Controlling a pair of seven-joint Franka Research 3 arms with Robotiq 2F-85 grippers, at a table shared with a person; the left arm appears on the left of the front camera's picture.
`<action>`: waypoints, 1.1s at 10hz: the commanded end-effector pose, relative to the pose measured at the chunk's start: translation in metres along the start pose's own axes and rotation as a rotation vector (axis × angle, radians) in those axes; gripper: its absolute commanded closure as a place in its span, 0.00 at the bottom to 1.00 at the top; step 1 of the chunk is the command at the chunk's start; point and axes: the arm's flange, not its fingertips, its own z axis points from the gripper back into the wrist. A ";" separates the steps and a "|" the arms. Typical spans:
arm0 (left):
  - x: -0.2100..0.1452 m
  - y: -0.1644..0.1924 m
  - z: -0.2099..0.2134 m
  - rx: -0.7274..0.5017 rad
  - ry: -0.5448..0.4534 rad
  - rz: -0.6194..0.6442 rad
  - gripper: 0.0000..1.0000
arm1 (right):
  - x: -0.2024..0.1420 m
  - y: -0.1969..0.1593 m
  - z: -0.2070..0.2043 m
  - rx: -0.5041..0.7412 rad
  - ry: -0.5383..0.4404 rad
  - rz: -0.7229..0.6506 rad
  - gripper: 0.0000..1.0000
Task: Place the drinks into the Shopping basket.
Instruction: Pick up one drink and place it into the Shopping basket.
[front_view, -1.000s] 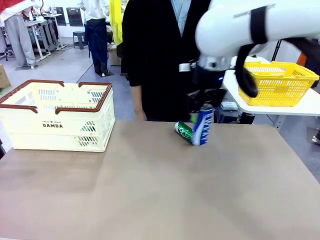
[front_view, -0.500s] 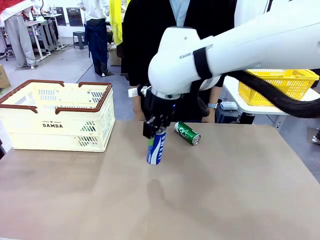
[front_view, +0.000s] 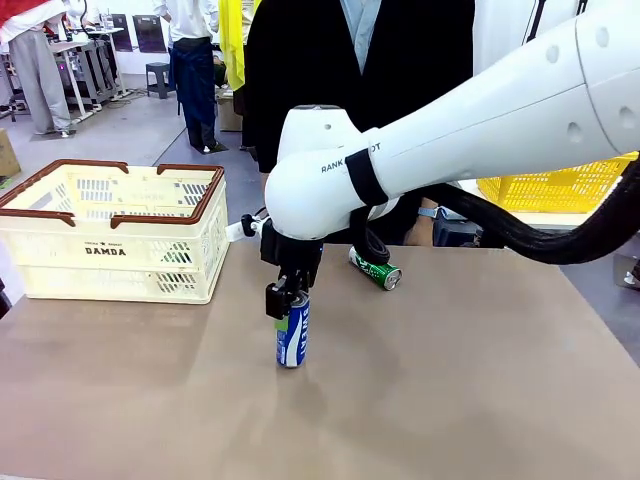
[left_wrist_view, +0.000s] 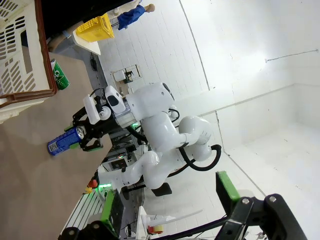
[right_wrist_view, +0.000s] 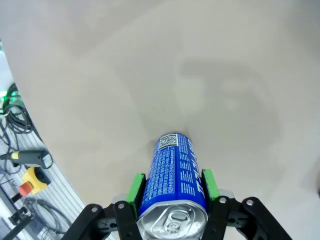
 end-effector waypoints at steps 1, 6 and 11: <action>0.000 -0.004 -0.001 -0.012 -0.010 0.011 0.00 | 0.001 -0.004 0.005 -0.025 -0.008 0.031 0.07; 0.000 -0.004 -0.001 -0.012 -0.010 0.011 0.00 | -0.017 -0.025 0.093 0.017 -0.027 -0.044 0.00; 0.000 -0.004 -0.001 -0.012 -0.010 0.011 0.00 | -0.201 -0.182 0.296 0.309 -0.207 -0.596 0.00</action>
